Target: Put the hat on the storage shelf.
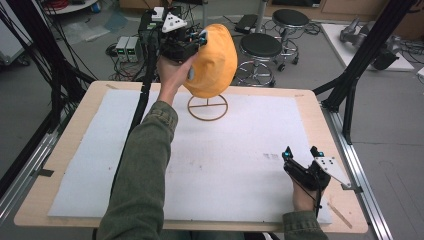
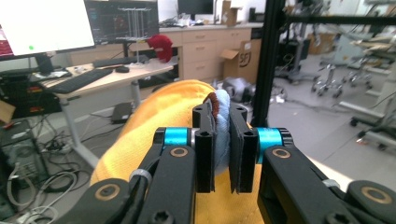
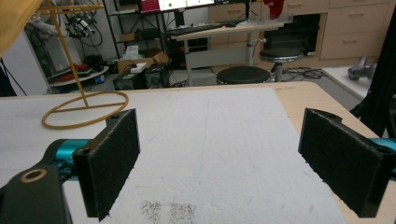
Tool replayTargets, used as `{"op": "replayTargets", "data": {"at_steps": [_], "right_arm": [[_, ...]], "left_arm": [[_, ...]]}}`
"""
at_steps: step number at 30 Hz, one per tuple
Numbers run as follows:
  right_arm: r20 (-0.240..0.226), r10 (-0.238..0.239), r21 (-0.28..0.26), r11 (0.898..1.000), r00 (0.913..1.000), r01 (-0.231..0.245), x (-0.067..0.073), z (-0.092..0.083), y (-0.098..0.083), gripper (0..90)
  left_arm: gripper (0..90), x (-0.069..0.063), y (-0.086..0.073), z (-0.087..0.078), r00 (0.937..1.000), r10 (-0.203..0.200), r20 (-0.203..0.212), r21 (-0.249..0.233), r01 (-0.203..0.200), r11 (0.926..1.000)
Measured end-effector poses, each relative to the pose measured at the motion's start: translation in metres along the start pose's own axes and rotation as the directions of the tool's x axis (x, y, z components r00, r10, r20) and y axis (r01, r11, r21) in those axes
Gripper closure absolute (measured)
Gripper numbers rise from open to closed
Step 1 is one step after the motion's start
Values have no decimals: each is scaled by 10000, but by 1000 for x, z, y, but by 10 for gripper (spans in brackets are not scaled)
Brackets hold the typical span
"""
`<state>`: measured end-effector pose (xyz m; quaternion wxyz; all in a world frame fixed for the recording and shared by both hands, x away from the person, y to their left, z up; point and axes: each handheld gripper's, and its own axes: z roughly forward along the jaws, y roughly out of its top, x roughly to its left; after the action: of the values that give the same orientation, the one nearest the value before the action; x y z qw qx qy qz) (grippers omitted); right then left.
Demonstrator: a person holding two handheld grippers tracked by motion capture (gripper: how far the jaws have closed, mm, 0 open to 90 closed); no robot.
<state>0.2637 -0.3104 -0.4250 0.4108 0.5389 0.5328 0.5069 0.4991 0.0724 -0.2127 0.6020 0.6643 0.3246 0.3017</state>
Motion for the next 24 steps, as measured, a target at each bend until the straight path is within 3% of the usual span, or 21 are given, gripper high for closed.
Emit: {"op": "replayTargets", "data": {"at_steps": [6,10,13,18,24], "right_arm": [[-57,-222,72,9997,9997,222,4,2,-1,117],[-43,-234,124,9996,9997,234,3,4,-1,117],[-74,-263,84,9996,9996,263,3,4,-1,117],[-108,-184,88,9998,9998,185,2,3,-1,117],[-78,-343,35,9994,9994,343,3,0,-1,117]], "left_arm": [[824,11,5,22,9993,-370,87,23,370,9993],[824,16,15,35,9988,-494,77,501,489,9975],[824,15,19,43,9995,-328,24,650,325,9974],[822,17,14,56,9974,-715,-49,1019,717,9922],[783,12,5,62,9992,-279,297,1715,224,9849]]}}
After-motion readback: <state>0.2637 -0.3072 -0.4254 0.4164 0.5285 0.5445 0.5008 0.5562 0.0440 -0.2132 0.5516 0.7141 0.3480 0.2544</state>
